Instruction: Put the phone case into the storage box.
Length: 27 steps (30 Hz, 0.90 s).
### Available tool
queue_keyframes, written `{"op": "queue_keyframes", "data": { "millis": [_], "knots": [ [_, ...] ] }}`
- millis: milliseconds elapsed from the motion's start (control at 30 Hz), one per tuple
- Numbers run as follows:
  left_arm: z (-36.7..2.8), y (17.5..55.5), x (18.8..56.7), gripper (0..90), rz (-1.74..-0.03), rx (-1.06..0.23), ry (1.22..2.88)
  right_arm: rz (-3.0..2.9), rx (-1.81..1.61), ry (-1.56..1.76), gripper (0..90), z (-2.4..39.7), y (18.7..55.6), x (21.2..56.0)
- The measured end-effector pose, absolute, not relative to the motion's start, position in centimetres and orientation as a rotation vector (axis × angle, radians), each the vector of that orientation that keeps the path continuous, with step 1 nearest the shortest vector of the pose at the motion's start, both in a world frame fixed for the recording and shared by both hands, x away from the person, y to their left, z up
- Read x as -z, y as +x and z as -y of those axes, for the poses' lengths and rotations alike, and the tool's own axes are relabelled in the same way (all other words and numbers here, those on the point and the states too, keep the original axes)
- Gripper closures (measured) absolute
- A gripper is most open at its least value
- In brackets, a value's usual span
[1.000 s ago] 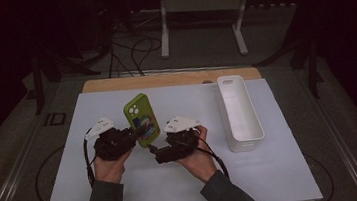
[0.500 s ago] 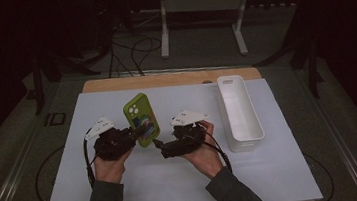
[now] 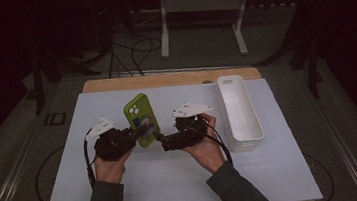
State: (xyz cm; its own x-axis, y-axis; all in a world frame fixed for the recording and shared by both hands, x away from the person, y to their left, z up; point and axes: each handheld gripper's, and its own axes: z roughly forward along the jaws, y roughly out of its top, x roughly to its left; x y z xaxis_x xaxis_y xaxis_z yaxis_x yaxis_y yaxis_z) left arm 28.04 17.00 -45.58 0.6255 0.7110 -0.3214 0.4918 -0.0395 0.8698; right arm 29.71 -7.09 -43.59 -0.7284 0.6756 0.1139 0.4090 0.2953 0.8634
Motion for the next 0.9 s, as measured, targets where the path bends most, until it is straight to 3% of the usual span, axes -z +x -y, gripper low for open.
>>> {"op": "queue_keyframes", "data": {
  "millis": [900],
  "knots": [
    [-16.3, 28.1, 45.8, 77.5, -0.986, -0.219, 1.696, -2.275, -1.446, 0.970, 7.6, 5.7, 31.4, 40.3]
  ]
}}
